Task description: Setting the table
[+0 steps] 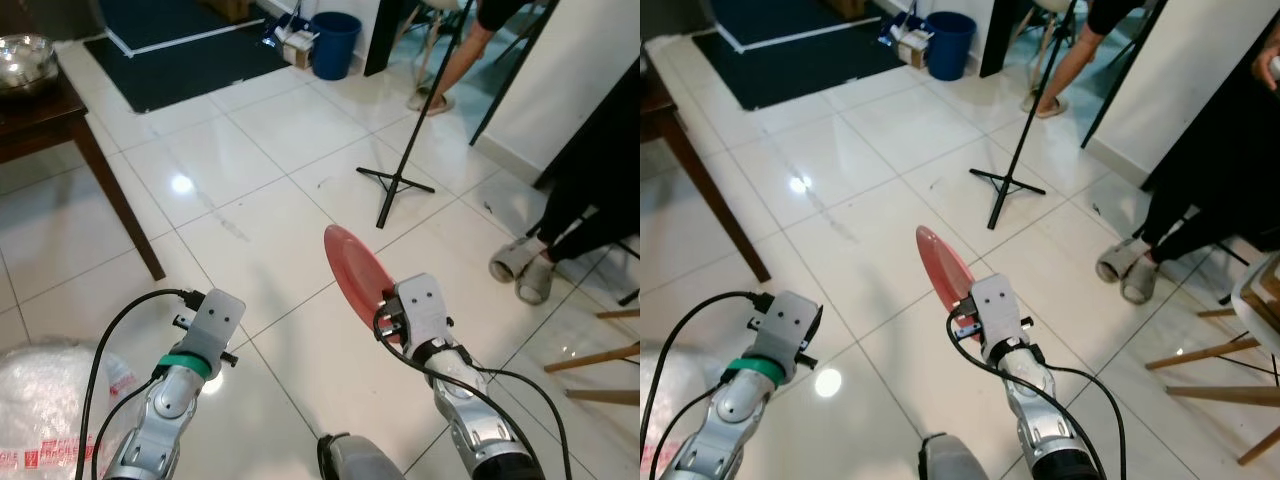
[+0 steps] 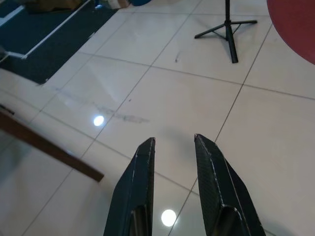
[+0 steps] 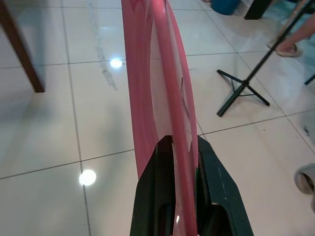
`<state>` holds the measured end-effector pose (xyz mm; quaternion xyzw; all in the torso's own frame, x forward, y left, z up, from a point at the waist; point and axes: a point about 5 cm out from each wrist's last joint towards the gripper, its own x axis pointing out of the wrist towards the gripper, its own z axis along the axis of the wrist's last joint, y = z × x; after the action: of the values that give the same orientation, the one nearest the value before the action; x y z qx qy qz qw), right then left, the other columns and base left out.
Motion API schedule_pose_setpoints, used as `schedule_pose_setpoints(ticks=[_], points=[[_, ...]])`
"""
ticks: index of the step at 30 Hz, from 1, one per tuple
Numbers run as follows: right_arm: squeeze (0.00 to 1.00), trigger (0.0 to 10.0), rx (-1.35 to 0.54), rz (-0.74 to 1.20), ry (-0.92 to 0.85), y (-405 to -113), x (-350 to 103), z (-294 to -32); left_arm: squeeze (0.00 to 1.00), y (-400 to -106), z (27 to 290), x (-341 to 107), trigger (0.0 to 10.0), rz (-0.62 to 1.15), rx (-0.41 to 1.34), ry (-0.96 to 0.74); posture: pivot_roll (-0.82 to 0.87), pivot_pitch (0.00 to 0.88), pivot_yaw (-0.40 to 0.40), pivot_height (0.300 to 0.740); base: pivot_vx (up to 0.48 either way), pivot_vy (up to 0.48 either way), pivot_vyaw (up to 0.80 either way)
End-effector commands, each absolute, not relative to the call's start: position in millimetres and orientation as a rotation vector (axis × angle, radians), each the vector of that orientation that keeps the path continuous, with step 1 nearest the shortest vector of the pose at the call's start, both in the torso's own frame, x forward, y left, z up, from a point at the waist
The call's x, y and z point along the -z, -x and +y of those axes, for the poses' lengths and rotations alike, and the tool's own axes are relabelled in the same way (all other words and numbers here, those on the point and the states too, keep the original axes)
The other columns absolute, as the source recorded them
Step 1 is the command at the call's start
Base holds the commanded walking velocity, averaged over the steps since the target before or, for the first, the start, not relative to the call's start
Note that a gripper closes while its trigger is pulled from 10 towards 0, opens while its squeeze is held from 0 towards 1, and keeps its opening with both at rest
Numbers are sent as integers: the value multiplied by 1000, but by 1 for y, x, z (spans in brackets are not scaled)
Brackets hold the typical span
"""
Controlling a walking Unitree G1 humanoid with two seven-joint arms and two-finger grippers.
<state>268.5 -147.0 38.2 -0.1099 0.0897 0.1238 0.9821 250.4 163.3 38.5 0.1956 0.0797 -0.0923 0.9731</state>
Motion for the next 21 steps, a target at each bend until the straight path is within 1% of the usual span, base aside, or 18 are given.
schedule_pose_setpoints(ticks=[1,21], points=[[0,10000,-238,178,220,-269,-37,-150,0,-249,162,-34,10000,170,194,-406,-139,0,7,740,480,0,0],[0,10000,-230,175,219,-269,-35,-151,0,-252,160,-34,10000,148,207,-400,-144,0,9,740,480,0,0]])
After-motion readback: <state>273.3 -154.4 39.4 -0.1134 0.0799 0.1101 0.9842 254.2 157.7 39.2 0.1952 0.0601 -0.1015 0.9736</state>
